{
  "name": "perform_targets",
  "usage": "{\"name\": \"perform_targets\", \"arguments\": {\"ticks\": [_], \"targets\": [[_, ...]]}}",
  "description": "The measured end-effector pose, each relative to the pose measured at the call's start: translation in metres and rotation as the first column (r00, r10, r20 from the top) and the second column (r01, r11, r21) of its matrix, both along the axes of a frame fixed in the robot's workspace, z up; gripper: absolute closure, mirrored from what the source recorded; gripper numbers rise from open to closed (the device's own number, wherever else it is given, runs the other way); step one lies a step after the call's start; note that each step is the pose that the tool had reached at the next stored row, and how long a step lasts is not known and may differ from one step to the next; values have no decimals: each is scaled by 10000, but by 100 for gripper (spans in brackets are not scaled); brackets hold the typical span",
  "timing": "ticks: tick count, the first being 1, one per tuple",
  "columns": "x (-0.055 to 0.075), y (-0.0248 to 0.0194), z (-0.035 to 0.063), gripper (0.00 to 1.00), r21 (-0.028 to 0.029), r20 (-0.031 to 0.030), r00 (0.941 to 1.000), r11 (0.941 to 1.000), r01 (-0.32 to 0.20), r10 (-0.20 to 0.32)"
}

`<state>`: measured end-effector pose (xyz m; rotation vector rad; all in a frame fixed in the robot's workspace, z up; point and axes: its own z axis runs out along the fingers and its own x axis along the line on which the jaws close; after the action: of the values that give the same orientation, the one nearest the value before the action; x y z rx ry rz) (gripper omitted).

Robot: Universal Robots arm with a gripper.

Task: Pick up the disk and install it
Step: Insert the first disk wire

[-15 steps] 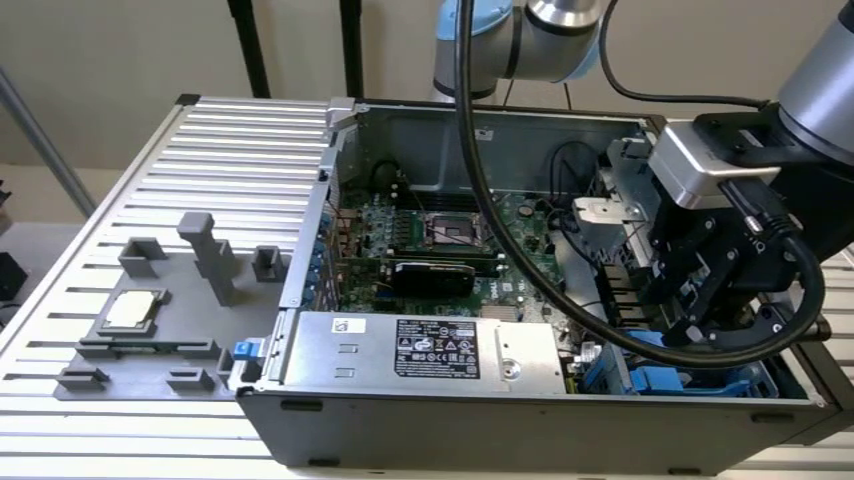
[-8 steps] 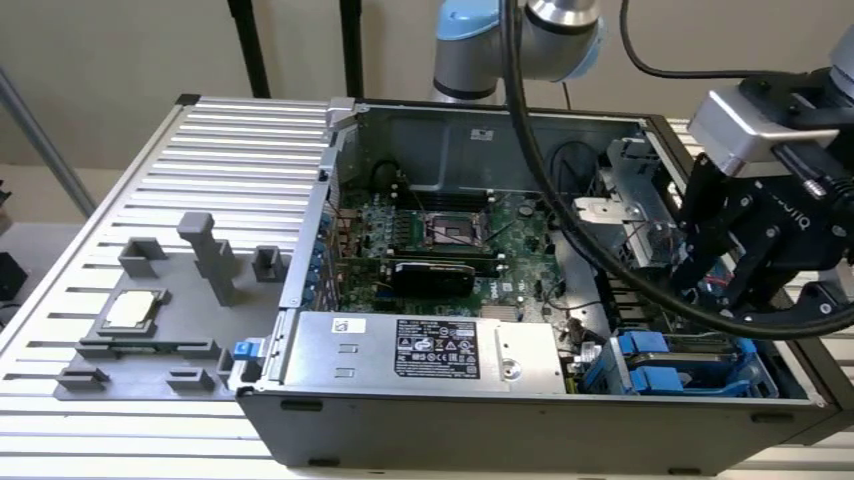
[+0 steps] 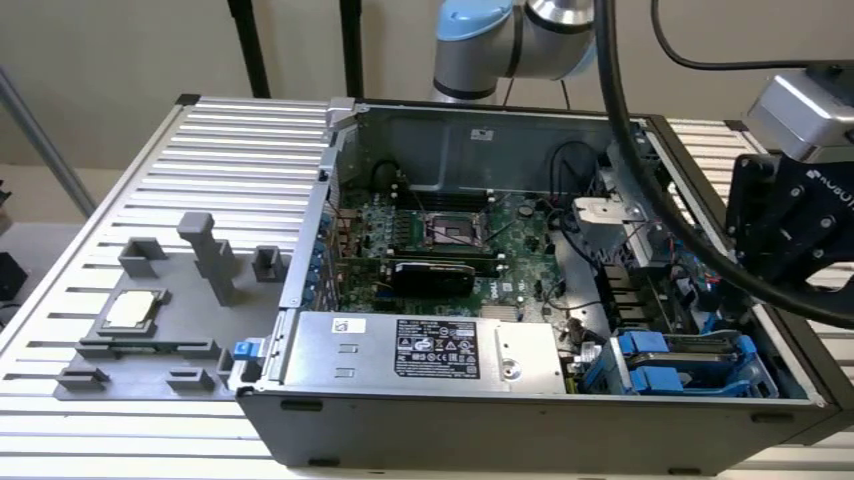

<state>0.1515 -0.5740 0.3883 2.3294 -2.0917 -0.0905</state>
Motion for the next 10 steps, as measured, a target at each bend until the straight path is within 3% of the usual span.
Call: {"name": "perform_targets", "arguments": {"ticks": [4, 10], "targets": [[129, 16, -1, 100, -2, -2, 10000, 10000, 0, 0], [176, 80, -101, 100, -32, -2, 10000, 10000, -4, 4]]}}
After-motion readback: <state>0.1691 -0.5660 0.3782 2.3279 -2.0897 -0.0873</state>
